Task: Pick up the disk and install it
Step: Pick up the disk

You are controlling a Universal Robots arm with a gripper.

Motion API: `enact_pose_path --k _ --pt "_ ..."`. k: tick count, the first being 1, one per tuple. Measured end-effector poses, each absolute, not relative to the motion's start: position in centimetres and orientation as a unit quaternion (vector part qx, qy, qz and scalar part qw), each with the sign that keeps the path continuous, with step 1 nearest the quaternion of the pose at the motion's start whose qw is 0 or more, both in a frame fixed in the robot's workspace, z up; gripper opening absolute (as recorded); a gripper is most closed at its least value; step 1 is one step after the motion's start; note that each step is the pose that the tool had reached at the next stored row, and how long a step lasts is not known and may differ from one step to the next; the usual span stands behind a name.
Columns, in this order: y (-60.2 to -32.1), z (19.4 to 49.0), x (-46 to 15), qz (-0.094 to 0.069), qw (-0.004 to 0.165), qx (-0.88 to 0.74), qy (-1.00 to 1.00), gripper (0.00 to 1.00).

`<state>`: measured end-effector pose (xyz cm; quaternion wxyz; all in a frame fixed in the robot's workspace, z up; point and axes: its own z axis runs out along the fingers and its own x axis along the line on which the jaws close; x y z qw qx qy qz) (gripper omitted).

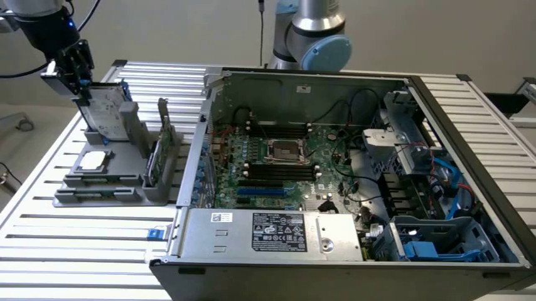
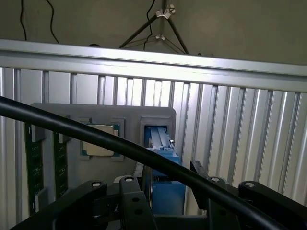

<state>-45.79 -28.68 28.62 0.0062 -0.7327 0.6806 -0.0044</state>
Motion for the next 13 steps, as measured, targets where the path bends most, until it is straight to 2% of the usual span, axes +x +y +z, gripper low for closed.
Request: enact_pose_path --k 5,6,7,9,10,13 --pt "-28.68 28.49 -45.79 -0.004 0.006 -0.733 0.681 0.5" --pt "-28.68 28.47 -45.79 -0.004 0.007 -0.733 0.681 0.48" --pt "-28.68 28.46 -45.78 -0.004 0.006 -0.733 0.681 0.42" --pt "-28.68 28.43 -45.78 -0.004 0.007 -0.733 0.681 0.42" --pt "-28.68 28.42 -45.78 -0.004 0.007 -0.733 0.681 0.35" --pt "-28.68 28.41 -45.79 -0.004 0.007 -0.733 0.681 0.35"
